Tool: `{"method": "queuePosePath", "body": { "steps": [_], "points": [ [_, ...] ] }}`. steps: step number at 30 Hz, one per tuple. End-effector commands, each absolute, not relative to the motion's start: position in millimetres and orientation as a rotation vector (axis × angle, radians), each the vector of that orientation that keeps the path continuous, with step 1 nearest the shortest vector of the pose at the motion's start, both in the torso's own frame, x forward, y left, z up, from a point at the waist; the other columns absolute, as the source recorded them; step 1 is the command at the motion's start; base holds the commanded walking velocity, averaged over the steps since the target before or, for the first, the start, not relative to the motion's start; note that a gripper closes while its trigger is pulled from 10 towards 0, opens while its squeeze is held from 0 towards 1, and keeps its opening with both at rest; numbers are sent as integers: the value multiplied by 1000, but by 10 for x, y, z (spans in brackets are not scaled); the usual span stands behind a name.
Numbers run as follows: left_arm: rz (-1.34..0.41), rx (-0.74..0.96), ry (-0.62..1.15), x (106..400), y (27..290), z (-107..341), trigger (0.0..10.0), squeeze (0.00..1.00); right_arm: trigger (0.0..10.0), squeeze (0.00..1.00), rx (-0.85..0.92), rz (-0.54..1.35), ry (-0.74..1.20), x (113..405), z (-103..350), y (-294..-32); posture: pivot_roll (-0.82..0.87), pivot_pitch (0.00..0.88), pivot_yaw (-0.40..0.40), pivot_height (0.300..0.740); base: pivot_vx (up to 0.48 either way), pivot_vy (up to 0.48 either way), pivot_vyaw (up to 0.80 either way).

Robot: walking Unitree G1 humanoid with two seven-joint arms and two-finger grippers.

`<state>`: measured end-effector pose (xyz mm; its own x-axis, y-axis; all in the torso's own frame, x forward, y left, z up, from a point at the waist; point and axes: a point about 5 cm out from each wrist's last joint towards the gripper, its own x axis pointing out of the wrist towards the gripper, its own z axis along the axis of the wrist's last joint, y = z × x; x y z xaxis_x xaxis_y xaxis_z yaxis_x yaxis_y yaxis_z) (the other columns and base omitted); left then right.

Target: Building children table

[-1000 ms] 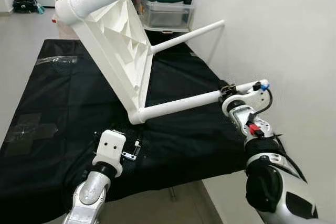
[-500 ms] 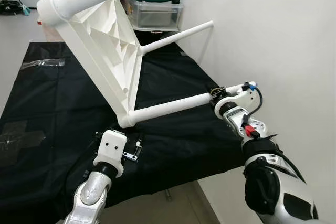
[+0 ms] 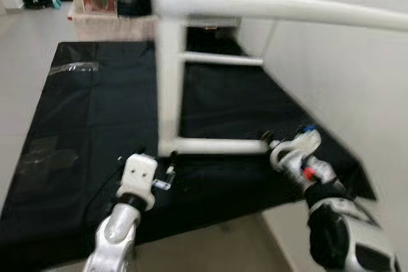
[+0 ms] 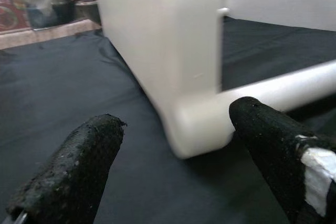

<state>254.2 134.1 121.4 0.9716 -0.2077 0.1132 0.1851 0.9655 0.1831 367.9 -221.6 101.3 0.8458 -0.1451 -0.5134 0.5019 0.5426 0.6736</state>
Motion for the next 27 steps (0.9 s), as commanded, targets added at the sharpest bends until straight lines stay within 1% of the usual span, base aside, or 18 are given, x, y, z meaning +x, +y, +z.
{"method": "queuePosePath", "body": {
  "steps": [1,4,5,9,12,15,16,17,19,21,22,23,24,25,26,27],
  "points": [
    [-207,169,-123,2535,1313,1191,10000,0,10000,1000,910,-464,492,3554,824,-2284,73,0,-139,740,0,0,0],
    [-206,168,-122,2534,1314,1190,10000,0,10000,1000,899,-431,486,3578,864,-2259,73,0,-139,740,0,0,0],
    [-206,168,-122,2533,1311,1190,10000,0,10000,1000,856,-376,459,3624,960,-2249,70,0,-138,740,0,0,0],
    [-205,167,-121,2534,1312,1188,10000,0,10000,1000,791,-340,388,3663,1144,-2342,65,0,-139,740,0,0,0],
    [-204,165,-121,2535,1310,1186,10000,0,10000,1000,739,-326,346,3622,1266,-2432,62,0,-143,740,0,0,0],
    [-203,163,-121,2535,1314,1184,10000,0,10000,1000,739,-271,304,3546,1390,-2429,54,0,-142,740,0,0,0],
    [-206,161,-121,2537,1309,1180,10000,0,10000,1000,616,-234,253,3477,1508,-2401,45,0,-136,740,0,0,0],
    [-206,161,-121,2537,1309,1180,10000,0,10000,1000,616,-234,253,3477,1508,-2401,45,0,-136,740,0,0,0],
    [-208,160,-121,2537,1304,1179,10000,0,10000,1000,537,-220,230,3440,1559,-2378,45,0,-136,740,0,0,0],
    [-208,160,-121,2537,1304,1179,10000,0,10000,1000,528,-219,229,3435,1563,-2376,45,0,-136,740,0,0,0],
    [-212,160,-122,2542,1295,1177,10000,0,10000,1000,307,-263,179,3359,1586,-2406,39,0,-136,740,0,0,0],
    [-212,160,-122,2542,1295,1177,10000,0,10000,1000,307,-263,179,3359,1586,-2406,39,0,-136,740,0,0,0],
    [-213,160,-122,2543,1292,1176,10000,0,10000,1000,245,-271,164,3331,1598,-2404,39,0,-136,740,0,0,0],
    [-212,160,-126,2550,1297,1181,10000,0,10000,1000,99,-297,32,3293,1726,-2359,45,0,-139,740,0,0,0],
    [-211,160,-127,2552,1299,1184,10000,0,10000,1000,55,-302,-16,3272,1786,-2334,45,0,-139,740,0,0,0],
    [-211,160,-127,2552,1299,1184,10000,0,10000,1000,55,-302,-16,3272,1786,-2334,45,0,-139,740,0,0,0]
  ]
}}
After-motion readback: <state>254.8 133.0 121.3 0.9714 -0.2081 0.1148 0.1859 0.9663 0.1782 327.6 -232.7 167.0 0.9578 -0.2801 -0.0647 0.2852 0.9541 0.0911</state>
